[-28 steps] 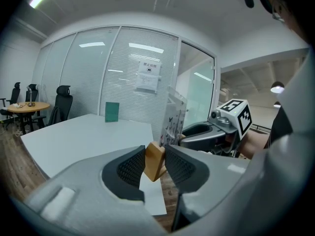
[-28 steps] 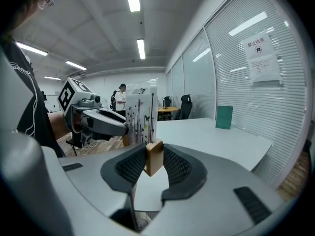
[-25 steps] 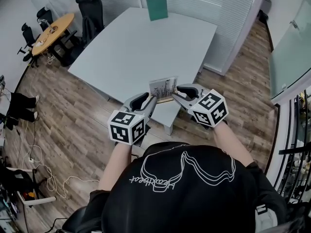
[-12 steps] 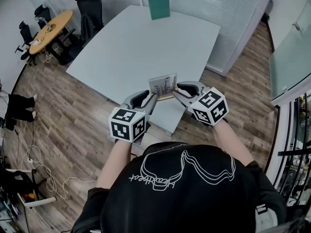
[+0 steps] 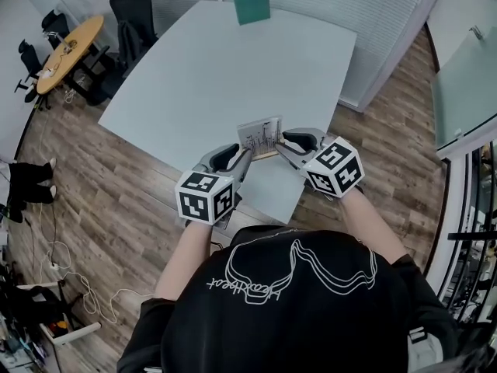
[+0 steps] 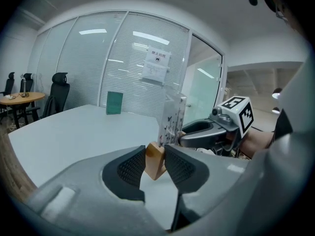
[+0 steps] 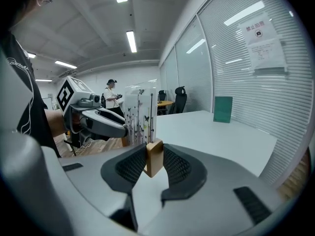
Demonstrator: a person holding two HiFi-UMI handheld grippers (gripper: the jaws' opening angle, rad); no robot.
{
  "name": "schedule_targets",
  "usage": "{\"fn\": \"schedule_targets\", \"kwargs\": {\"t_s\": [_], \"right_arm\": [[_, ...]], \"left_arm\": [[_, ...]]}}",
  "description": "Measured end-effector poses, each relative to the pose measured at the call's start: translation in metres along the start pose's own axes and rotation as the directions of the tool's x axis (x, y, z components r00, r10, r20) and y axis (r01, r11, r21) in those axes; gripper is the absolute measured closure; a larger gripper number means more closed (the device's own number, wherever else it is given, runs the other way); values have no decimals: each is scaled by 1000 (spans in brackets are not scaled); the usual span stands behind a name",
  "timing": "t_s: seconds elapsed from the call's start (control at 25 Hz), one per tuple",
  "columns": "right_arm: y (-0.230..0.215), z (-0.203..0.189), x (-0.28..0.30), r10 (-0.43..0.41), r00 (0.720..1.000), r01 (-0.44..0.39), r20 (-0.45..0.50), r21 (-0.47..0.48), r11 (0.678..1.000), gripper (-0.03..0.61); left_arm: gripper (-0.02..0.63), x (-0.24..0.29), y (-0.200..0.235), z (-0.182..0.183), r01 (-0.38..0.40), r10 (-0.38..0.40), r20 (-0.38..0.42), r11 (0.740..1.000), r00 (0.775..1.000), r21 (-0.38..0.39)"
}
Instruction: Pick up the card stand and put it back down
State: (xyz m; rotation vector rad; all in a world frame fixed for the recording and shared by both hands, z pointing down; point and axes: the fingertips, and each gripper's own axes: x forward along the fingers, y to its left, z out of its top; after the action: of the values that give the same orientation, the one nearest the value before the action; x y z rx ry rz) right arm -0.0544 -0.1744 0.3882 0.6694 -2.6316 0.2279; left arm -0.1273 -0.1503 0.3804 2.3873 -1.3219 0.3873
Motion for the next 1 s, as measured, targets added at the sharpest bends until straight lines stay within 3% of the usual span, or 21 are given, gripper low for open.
{"fn": "schedule_targets", "kwargs": {"t_s": [0.36,1.0], "right_arm": [[-36,-25,49,-40,999,42,-32,80,996,466],[-84,-97,84,-91,989,105,-118,118,987,466]], "left_arm": [[488,49,46,-15,44,-44,-56,999,997,1],[490,129,66,-70,85,-89,-187,996,978,-28]]}}
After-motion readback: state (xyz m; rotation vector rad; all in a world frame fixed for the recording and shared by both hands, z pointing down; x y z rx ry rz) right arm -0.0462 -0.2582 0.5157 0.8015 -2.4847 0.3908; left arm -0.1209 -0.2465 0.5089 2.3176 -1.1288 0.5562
